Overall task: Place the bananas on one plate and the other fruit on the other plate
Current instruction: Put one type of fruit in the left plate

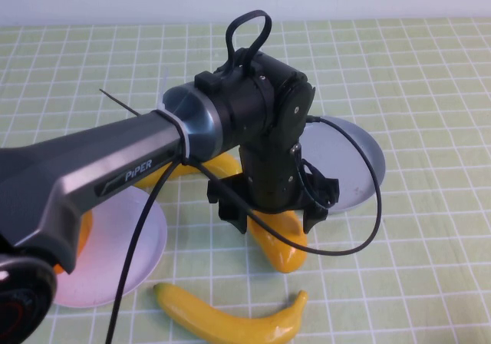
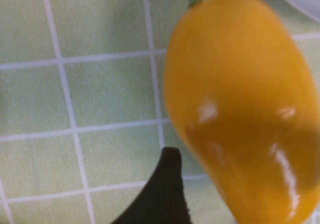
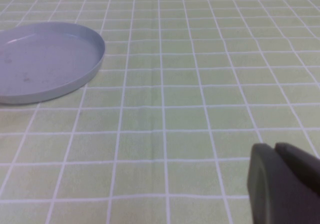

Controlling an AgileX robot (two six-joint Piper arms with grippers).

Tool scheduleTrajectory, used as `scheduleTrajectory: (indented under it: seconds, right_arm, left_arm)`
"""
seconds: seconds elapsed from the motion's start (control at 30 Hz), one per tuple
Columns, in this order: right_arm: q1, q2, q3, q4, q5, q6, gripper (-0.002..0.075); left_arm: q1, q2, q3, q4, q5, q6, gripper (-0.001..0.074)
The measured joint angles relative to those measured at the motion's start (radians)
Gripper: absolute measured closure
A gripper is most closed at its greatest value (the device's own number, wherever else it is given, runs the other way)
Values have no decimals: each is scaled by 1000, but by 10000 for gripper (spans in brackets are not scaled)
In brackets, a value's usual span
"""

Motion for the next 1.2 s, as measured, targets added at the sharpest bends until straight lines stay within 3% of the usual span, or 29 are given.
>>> scheduleTrajectory:
  seconds: [0.63,0.97,1.2]
  right_arm:
    - [0,0,0,0,0,0,743]
    - [0,0,0,0,0,0,743]
    - [0,0,0,0,0,0,743]
  left_arm:
    - [0,48,-4,47,14,-2,83]
    - [15,114,-4,14,-61,32,84]
    - [15,124,-4,12,-64,151,203]
